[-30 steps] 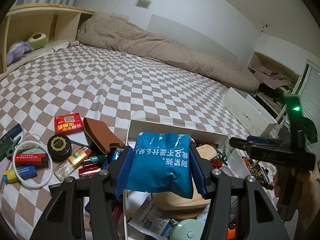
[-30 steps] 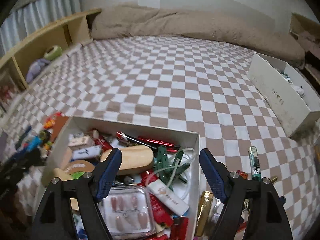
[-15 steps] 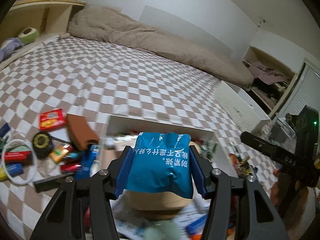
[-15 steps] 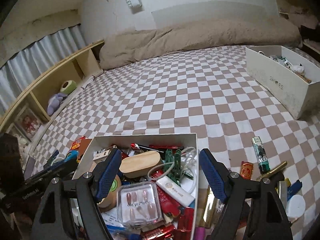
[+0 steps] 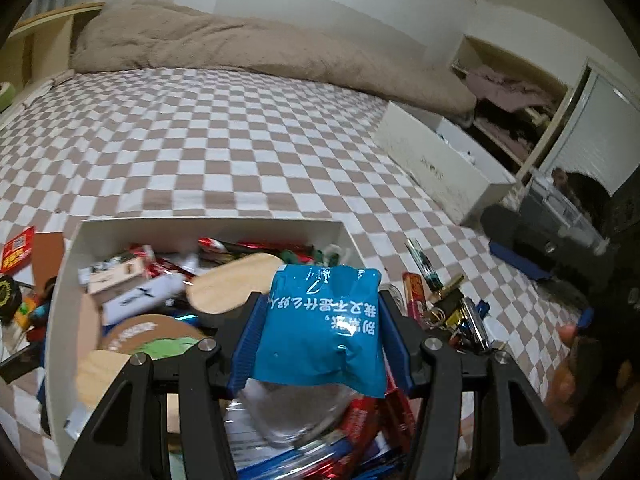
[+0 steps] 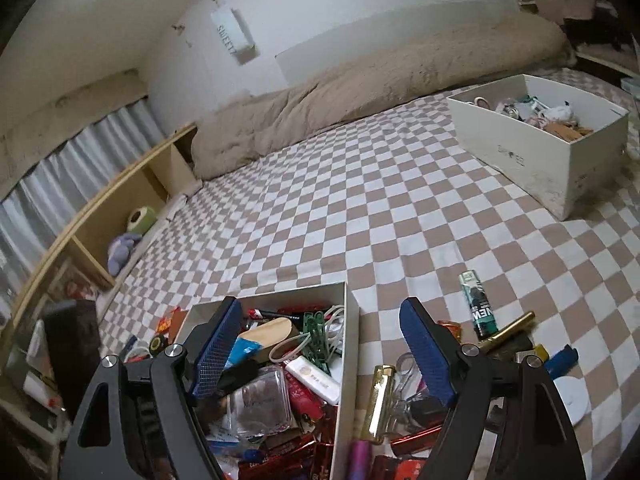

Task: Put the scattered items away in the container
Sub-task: 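Open right tool dropping clothespin into tray while left tool lowers packet over tray, then open left tool releasing blue packet into tray while right tool withdraws, then withdraw both tools up and away from the white tray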

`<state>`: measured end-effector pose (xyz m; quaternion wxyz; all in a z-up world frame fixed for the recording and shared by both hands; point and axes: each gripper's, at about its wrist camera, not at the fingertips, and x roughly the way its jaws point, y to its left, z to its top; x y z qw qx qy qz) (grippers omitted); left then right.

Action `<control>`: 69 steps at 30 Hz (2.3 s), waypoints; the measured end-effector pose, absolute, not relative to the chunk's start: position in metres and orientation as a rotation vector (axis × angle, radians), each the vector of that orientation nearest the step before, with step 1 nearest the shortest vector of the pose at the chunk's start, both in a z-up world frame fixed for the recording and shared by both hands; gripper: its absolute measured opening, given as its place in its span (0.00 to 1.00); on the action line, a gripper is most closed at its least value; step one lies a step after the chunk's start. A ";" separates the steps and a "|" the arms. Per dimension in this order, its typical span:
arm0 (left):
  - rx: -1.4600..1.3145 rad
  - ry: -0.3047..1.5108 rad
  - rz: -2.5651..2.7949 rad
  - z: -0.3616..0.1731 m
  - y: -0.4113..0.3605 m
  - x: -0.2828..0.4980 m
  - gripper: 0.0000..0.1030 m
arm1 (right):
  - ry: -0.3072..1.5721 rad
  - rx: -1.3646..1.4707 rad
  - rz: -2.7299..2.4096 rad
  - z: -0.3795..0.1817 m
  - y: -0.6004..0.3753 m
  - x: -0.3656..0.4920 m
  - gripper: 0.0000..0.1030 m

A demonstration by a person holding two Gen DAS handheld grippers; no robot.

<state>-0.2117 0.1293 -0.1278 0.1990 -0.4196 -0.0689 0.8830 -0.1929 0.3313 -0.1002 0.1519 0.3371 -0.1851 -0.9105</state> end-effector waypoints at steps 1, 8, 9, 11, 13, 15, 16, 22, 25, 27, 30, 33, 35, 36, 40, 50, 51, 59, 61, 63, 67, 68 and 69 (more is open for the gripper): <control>-1.181 -0.186 2.476 -0.129 0.132 -0.213 0.54 | -0.544 0.961 -2.610 -0.100 0.334 -0.192 0.79; -1.235 -0.119 2.537 -0.137 0.152 -0.217 0.60 | -0.560 0.938 -2.592 -0.099 0.341 -0.187 0.79; -1.246 -0.125 2.543 -0.139 0.152 -0.217 0.71 | -0.565 0.934 -2.589 -0.098 0.341 -0.186 0.79; -1.261 -0.145 2.546 -0.142 0.152 -0.217 0.86 | -0.574 0.925 -2.586 -0.097 0.344 -0.184 0.79; -1.257 -0.145 2.555 -0.142 0.154 -0.216 0.89 | -0.581 0.916 -2.585 -0.096 0.346 -0.182 0.79; -1.255 -0.126 2.564 -0.141 0.155 -0.213 0.90 | -0.590 0.906 -2.585 -0.095 0.348 -0.180 0.79; -1.254 -0.122 2.569 -0.141 0.155 -0.212 0.90 | -0.593 0.903 -2.585 -0.094 0.349 -0.180 0.79; -1.249 -0.105 2.588 -0.139 0.152 -0.205 0.90 | -0.604 0.894 -2.584 -0.092 0.351 -0.177 0.79; -1.245 -0.106 2.598 -0.136 0.148 -0.201 0.90 | -0.597 0.891 -2.583 -0.090 0.349 -0.176 0.79; -1.236 -0.107 2.608 -0.134 0.144 -0.198 0.90 | -0.594 0.888 -2.586 -0.089 0.348 -0.174 0.79; -1.219 -0.107 2.634 -0.128 0.138 -0.194 0.90 | -0.577 0.872 -2.587 -0.083 0.344 -0.169 0.79; -1.196 -0.126 2.652 -0.120 0.129 -0.187 0.91 | -0.545 0.861 -2.592 -0.075 0.338 -0.163 0.79; -1.180 -0.137 2.672 -0.114 0.121 -0.181 0.99 | -0.511 0.852 -2.603 -0.068 0.332 -0.157 0.79; -1.166 -0.142 2.683 -0.110 0.118 -0.178 1.00 | -0.497 0.843 -2.608 -0.064 0.330 -0.153 0.79; -1.125 -0.140 2.722 -0.095 0.105 -0.165 1.00 | -0.463 0.804 -2.617 -0.049 0.320 -0.138 0.79; -1.039 -0.140 2.804 -0.064 0.076 -0.129 1.00 | -0.386 0.799 -2.636 -0.037 0.302 -0.103 0.79; -1.030 -0.136 2.811 -0.061 0.074 -0.125 1.00 | -0.380 0.803 -2.639 -0.037 0.301 -0.101 0.79; -0.997 -0.102 2.872 -0.048 0.054 -0.101 1.00 | -0.279 0.839 -2.701 -0.041 0.291 -0.077 0.92; -0.992 -0.107 2.879 -0.045 0.049 -0.097 1.00 | -0.238 0.839 -2.728 -0.041 0.288 -0.071 0.93; -0.991 -0.112 2.886 -0.044 0.043 -0.093 1.00 | -0.213 0.849 -2.742 -0.043 0.286 -0.068 0.93; -0.979 -0.116 2.907 -0.041 0.031 -0.082 1.00 | -0.164 0.872 -2.776 -0.047 0.283 -0.062 0.98; -0.977 -0.116 2.908 -0.040 0.029 -0.080 1.00 | -0.144 0.880 -2.788 -0.049 0.282 -0.060 0.99; -0.974 -0.116 2.911 -0.039 0.027 -0.078 1.00 | -0.131 0.883 -2.797 -0.050 0.282 -0.058 1.00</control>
